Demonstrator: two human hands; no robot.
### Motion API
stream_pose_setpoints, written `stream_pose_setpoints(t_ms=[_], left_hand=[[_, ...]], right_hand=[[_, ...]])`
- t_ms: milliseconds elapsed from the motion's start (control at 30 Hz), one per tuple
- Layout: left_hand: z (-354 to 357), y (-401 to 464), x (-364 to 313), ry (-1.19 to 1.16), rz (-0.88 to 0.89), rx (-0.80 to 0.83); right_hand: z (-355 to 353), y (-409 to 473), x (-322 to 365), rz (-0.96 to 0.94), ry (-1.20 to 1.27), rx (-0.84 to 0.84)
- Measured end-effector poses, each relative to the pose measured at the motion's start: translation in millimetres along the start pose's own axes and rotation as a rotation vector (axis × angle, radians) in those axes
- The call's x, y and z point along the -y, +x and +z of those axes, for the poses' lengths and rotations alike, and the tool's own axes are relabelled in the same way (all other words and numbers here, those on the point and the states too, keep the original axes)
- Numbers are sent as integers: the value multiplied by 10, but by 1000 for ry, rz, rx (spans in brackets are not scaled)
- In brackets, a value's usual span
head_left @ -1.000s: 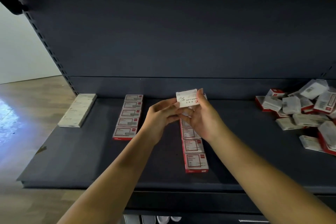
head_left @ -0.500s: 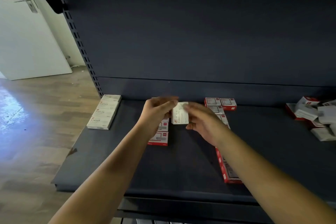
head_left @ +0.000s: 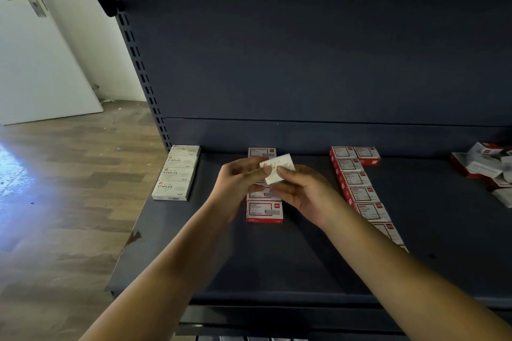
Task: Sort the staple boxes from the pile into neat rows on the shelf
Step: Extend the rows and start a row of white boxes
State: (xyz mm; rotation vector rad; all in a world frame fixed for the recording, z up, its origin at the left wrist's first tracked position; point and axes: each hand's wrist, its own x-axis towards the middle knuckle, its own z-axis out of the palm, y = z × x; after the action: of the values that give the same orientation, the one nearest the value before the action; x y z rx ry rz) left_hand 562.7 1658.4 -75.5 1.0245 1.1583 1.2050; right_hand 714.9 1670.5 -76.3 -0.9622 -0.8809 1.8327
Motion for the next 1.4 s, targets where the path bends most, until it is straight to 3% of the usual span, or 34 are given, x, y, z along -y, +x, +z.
stream_pose_setpoints(t_ms=[67, 133, 233, 300, 433, 567, 833, 1000, 1167, 1400], left_hand=[[16, 10, 28, -11, -1, 5], [61, 24, 62, -28, -21, 8], [205, 39, 129, -39, -66, 48], [361, 31, 151, -61, -92, 77], [760, 70, 183, -67, -94, 130], [1282, 119, 192, 23, -56, 76], [2206, 447, 245, 683, 278, -14], [2646, 648, 256, 1018, 360, -23], [2860, 894, 518, 1289, 373, 16], [2848, 1025, 642, 1405, 257, -78]], right_hand=[[-16, -38, -17, -106, -218, -92], [-93, -101, 6, -304, -614, -165], [-311, -179, 85, -527, -1130, -64], [-473, -212, 139, -565, -1263, -4], [-810, -244, 302, -742, -1458, -42], [-1283, -336, 573, -761, -1538, -90], [-2474, -423, 1053, -619, -1505, -293], [-2920, -124, 1262, -529, -1474, -275], [-3207, 137, 1392, -456, -1491, -244], [-3388, 203, 1279, -515, -1472, -221]])
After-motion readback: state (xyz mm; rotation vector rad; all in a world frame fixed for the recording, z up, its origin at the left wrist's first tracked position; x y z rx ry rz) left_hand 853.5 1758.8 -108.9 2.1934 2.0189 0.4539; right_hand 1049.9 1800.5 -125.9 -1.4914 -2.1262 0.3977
